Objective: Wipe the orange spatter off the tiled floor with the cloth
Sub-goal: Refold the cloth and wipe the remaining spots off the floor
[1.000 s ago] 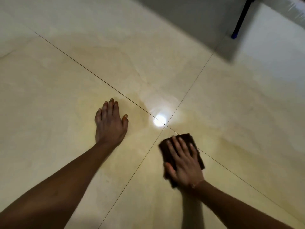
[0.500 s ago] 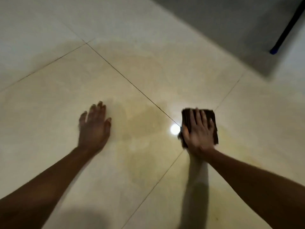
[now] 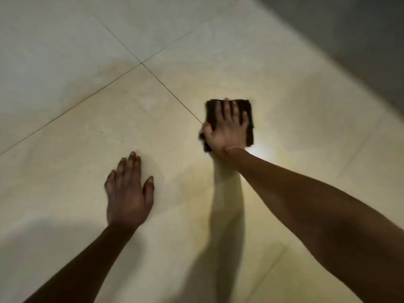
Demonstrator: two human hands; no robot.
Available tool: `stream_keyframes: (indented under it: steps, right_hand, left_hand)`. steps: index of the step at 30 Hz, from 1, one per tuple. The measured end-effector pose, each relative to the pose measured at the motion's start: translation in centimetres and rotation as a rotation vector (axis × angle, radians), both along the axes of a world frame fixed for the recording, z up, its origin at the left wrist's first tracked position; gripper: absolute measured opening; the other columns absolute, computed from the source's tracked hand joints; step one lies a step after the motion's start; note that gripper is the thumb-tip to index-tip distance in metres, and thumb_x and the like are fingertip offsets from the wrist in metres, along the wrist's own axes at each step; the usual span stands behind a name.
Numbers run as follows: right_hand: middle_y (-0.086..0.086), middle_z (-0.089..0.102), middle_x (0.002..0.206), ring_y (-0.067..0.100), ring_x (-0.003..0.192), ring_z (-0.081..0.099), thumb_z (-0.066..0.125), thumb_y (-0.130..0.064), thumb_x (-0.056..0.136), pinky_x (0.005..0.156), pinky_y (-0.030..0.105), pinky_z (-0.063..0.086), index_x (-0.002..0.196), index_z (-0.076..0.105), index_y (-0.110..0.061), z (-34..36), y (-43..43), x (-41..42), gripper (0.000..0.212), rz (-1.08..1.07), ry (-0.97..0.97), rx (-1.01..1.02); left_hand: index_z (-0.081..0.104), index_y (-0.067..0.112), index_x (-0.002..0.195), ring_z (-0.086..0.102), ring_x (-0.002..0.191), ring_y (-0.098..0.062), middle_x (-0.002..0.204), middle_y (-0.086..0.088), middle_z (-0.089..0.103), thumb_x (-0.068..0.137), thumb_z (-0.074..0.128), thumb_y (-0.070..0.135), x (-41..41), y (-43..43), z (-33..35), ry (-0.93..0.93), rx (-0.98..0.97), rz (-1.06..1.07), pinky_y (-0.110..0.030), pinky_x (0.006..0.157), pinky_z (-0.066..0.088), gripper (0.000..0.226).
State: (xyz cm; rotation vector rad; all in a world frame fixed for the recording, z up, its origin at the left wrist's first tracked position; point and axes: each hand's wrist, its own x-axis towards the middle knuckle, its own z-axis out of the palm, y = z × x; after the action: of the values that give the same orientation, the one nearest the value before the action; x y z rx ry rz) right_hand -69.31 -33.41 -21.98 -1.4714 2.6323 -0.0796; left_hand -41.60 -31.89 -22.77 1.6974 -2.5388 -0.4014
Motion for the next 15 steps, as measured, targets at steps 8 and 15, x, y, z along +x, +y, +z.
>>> stream_keyframes:
  steps: [8, 15]
  right_hand:
    - [0.006, 0.025, 0.160, 0.025, 0.148, 0.019, 0.033, -0.050, 0.089, 0.113, 0.055, 0.020, 0.154, 0.027, -0.023, 0.3, 10.4, -2.4, 0.070, 0.453, -0.058, 0.020]
    - [0.004, 0.025, 0.160, 0.022, 0.149, 0.014, 0.028, -0.048, 0.087, 0.117, 0.049, 0.007, 0.153, 0.027, -0.021, -0.6, -1.4, 6.4, 0.072, 0.389, -0.044, 0.013]
  left_hand:
    - [0.034, 0.007, 0.147, 0.027, 0.143, -0.027, 0.156, -0.008, 0.030, 0.094, 0.029, 0.036, -0.2, 0.1, 0.6, -0.006, 0.028, 0.003, -0.048, 0.114, 0.022, 0.061]
    - [0.034, 0.009, 0.147, 0.026, 0.144, -0.025, 0.156, -0.007, 0.031, 0.094, 0.029, 0.035, 0.1, 0.2, -0.2, 0.031, -0.020, 0.003, -0.047, 0.115, 0.020, 0.060]
